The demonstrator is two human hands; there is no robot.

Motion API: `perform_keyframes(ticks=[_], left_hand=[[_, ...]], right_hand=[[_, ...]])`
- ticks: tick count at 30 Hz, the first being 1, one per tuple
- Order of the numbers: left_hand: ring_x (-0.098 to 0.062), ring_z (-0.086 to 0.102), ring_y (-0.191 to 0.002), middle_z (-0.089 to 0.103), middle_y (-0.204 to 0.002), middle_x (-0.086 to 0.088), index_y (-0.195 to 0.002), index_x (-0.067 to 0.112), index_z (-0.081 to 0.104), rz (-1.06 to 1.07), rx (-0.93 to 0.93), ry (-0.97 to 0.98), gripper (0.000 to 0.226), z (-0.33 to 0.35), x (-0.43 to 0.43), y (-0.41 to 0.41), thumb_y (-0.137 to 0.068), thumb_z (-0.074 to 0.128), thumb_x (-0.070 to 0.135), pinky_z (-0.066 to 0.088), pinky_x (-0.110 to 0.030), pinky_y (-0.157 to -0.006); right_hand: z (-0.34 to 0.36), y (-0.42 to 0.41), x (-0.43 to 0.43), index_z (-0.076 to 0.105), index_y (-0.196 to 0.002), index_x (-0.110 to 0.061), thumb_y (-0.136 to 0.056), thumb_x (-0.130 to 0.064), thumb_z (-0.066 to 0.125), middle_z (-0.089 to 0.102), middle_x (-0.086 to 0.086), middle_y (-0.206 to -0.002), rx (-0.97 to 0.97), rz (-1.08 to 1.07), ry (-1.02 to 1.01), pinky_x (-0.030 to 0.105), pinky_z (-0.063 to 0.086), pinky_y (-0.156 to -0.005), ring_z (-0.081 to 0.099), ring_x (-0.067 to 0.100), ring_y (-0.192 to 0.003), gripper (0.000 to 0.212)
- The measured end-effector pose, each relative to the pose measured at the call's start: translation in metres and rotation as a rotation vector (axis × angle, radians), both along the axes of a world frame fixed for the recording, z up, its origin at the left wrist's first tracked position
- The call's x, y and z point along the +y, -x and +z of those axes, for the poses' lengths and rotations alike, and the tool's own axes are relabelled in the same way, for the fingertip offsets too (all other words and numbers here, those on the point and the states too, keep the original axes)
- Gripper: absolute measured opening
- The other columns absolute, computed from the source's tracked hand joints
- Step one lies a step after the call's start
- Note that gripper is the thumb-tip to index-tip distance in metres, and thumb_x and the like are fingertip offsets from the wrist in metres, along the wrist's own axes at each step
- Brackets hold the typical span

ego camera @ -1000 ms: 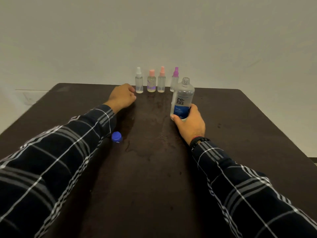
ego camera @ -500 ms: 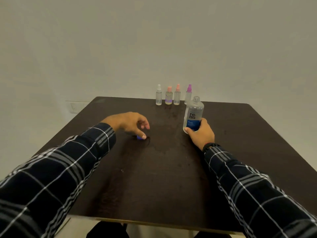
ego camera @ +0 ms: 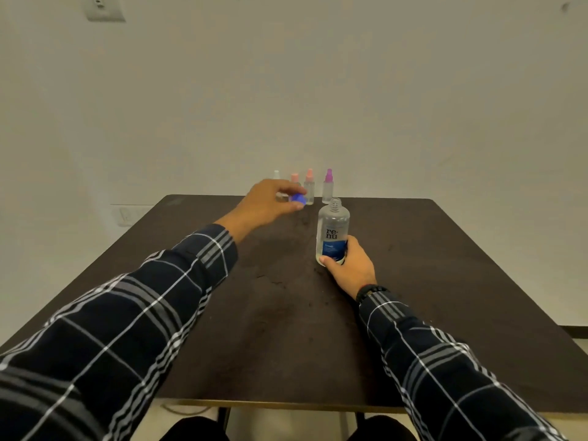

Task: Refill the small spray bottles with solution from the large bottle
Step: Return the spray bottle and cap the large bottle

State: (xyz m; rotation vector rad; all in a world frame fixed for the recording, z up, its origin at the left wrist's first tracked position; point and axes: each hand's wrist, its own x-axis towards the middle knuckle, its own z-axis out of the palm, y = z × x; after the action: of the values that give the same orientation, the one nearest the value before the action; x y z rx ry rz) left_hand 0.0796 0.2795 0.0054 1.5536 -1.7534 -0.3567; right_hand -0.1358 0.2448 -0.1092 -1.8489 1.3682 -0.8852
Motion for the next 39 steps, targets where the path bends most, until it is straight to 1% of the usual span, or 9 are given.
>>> perform_keyframes(ticks=[2, 6, 10, 14, 16, 27, 30, 35, 39], left_hand=[[-0.004, 0.064, -0.102, 0.062, -0.122, 0.016, -0.126, 0.032, 0.068, -0.044, 0.033, 0.032, 0.035, 0.016, -0.007, 0.025, -0.091, 0.072, 0.029, 0.048, -0.014, -0.085], [0.000, 0.062, -0.091, 0.063, -0.113, 0.014, -0.129, 0.029, 0.065, -0.042, -0.023, 0.043, 0.040, 0.025, -0.020, 0.058, -0.090, 0.074, 0.030, 0.046, -0.009, -0.071], [-0.005, 0.066, -0.090, 0.068, -0.110, 0.007, -0.117, 0.024, 0.070, 0.006, -0.087, 0.027, 0.035, 0.019, -0.027, 0.067, -0.084, 0.080, 0.030, 0.053, -0.018, -0.081], [-0.007, 0.063, -0.097, 0.070, -0.115, 0.004, -0.118, 0.021, 0.072, 0.046, -0.120, 0.021, 0.037, 0.013, -0.030, 0.066, -0.083, 0.081, 0.031, 0.042, -0.009, -0.074], [-0.008, 0.064, -0.096, 0.070, -0.114, 0.004, -0.117, 0.020, 0.072, 0.052, -0.143, 0.021, 0.037, 0.014, -0.031, 0.067, -0.082, 0.081, 0.031, 0.042, -0.009, -0.074], [-0.015, 0.064, -0.097, 0.069, -0.115, -0.001, -0.113, 0.020, 0.067, -0.004, -0.333, -0.036, 0.029, 0.026, -0.030, 0.069, -0.087, 0.076, 0.029, 0.052, -0.026, -0.089], [-0.015, 0.061, -0.101, 0.066, -0.117, 0.001, -0.115, 0.022, 0.064, -0.020, -0.306, -0.019, 0.027, 0.020, -0.026, 0.068, -0.091, 0.072, 0.030, 0.048, -0.024, -0.089], [-0.012, 0.064, -0.099, 0.068, -0.117, 0.003, -0.116, 0.029, 0.062, -0.039, -0.194, -0.073, 0.029, 0.017, -0.026, 0.064, -0.090, 0.073, 0.033, 0.049, -0.027, -0.087], [-0.008, 0.068, -0.094, 0.070, -0.112, 0.001, -0.132, 0.036, 0.056, -0.064, -0.092, -0.096, 0.054, 0.011, -0.026, 0.058, -0.084, 0.080, 0.033, 0.053, -0.027, -0.086]], right_hand=[[-0.001, 0.000, -0.001, 0.045, -0.135, -0.024, -0.083, -0.037, 0.077, 0.059, -0.003, -0.135, -0.004, -0.005, 0.002, 0.034, 0.045, -0.103, 0.057, 0.018, -0.122, 0.063], [-0.001, -0.001, 0.000, 0.047, -0.133, -0.024, -0.082, -0.035, 0.078, 0.060, -0.004, -0.132, -0.014, -0.007, 0.016, 0.033, 0.046, -0.101, 0.058, 0.018, -0.120, 0.061], [-0.003, -0.001, -0.001, 0.047, -0.132, -0.025, -0.081, -0.035, 0.078, 0.060, -0.005, -0.131, -0.016, -0.009, 0.017, 0.033, 0.045, -0.100, 0.059, 0.017, -0.119, 0.060], [-0.005, -0.002, -0.004, 0.045, -0.134, -0.025, -0.081, -0.036, 0.078, 0.058, -0.005, -0.134, -0.012, -0.007, 0.004, 0.035, 0.046, -0.103, 0.057, 0.018, -0.122, 0.063], [-0.006, -0.002, -0.005, 0.044, -0.136, -0.025, -0.082, -0.037, 0.077, 0.058, -0.004, -0.135, -0.012, -0.007, -0.005, 0.036, 0.046, -0.104, 0.056, 0.018, -0.123, 0.064], [-0.003, 0.001, -0.004, 0.043, -0.137, -0.024, -0.082, -0.036, 0.078, 0.057, -0.003, -0.137, -0.010, 0.013, -0.018, 0.038, 0.046, -0.106, 0.056, 0.019, -0.124, 0.065], [-0.002, 0.002, -0.005, 0.042, -0.137, -0.024, -0.081, -0.036, 0.079, 0.056, -0.002, -0.138, -0.021, 0.026, -0.036, 0.037, 0.046, -0.106, 0.055, 0.019, -0.125, 0.068], [0.007, 0.006, -0.012, 0.033, -0.144, -0.021, -0.071, -0.045, 0.086, 0.052, 0.001, -0.142, -0.064, 0.094, -0.055, 0.040, 0.046, -0.107, 0.054, 0.021, -0.127, 0.093], [0.016, 0.003, -0.016, 0.039, -0.138, -0.020, -0.074, -0.039, 0.085, 0.054, 0.001, -0.140, -0.043, 0.106, -0.033, 0.038, 0.046, -0.106, 0.054, 0.021, -0.127, 0.081]])
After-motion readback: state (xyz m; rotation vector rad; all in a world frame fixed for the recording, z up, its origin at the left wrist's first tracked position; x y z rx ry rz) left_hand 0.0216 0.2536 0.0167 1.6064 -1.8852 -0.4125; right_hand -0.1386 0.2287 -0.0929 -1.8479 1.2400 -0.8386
